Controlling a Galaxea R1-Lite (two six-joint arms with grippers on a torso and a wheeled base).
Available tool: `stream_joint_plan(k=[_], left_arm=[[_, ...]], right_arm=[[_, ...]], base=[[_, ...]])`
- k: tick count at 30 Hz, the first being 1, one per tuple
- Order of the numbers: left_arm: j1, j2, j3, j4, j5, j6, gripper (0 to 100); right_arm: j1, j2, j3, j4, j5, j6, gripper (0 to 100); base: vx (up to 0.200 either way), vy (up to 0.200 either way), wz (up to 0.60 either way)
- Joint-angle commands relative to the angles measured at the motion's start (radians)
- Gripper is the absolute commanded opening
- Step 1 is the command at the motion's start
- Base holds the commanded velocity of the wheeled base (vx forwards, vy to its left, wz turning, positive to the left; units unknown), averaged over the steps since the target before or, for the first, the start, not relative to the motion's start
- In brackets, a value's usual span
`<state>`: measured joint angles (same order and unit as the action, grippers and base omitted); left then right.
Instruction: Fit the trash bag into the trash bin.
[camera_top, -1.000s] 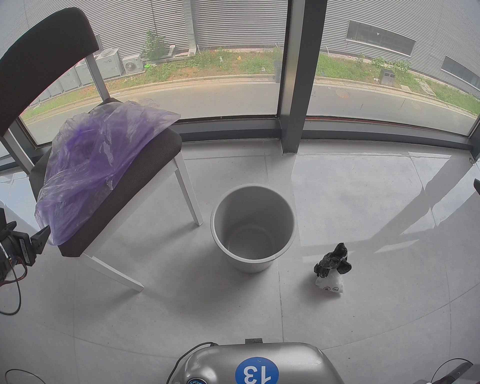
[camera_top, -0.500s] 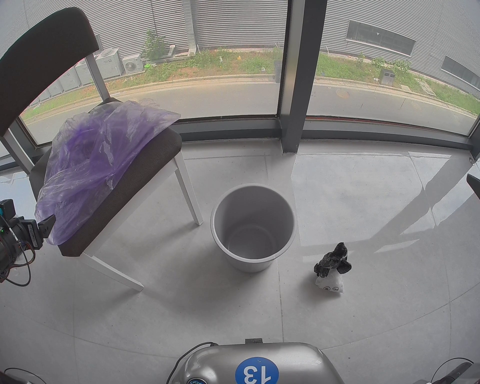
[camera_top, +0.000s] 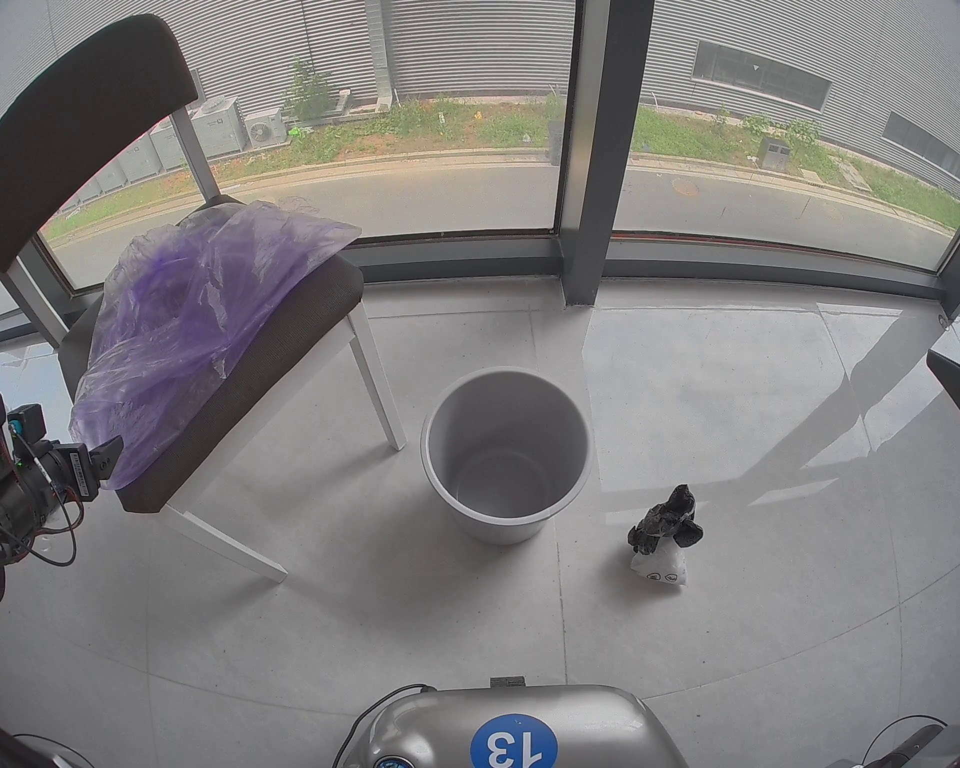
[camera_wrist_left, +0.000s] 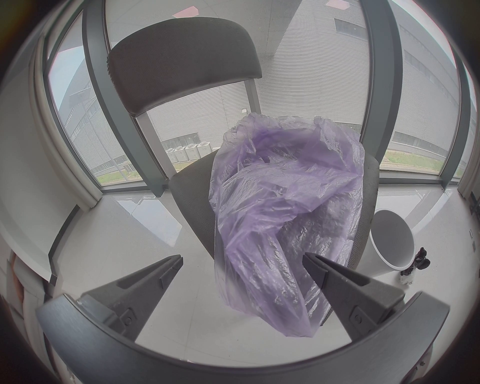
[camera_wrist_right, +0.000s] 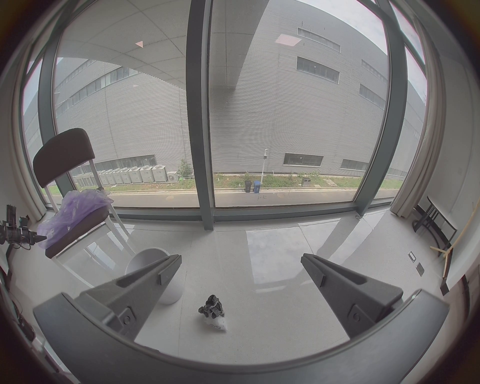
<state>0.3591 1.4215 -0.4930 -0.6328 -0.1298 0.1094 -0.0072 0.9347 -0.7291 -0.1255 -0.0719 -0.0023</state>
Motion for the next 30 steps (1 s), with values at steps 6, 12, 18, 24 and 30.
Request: stream_joint_plan(k=[6,12,18,24,30], left_arm=[[-0.012,0.07,0.01,-0.117,0.055,-0.004,100],[-0.014,0.07,0.024,-0.162,0.056,-0.002,0],[-0.014,0.065,0.027,-0.163,0.048,-0.011,0],[-0.012,0.073,0.014,-0.168,0.042,-0.065,0],[-0.014,0.019,0.033,-0.219,0.013,-0.115,0]], right_arm=[[0.001,-0.004,0.01,0.0,0.012,0.001,100],[0.009,-0.004,0.011,0.0,0.012,0.001,100],[0.026,-0.007,0.024,0.0,0.012,0.001,100],[0.027,-0.016,0.083,-0.002,0.012,0.004,100],[0.029,-0.085,0.174,-0.068,0.014,0.021,100]], base=[[0.0,0.0,0.0],[0.0,0.0,0.0],[0.0,0.0,0.0],[0.0,0.0,0.0],[0.0,0.0,0.0]])
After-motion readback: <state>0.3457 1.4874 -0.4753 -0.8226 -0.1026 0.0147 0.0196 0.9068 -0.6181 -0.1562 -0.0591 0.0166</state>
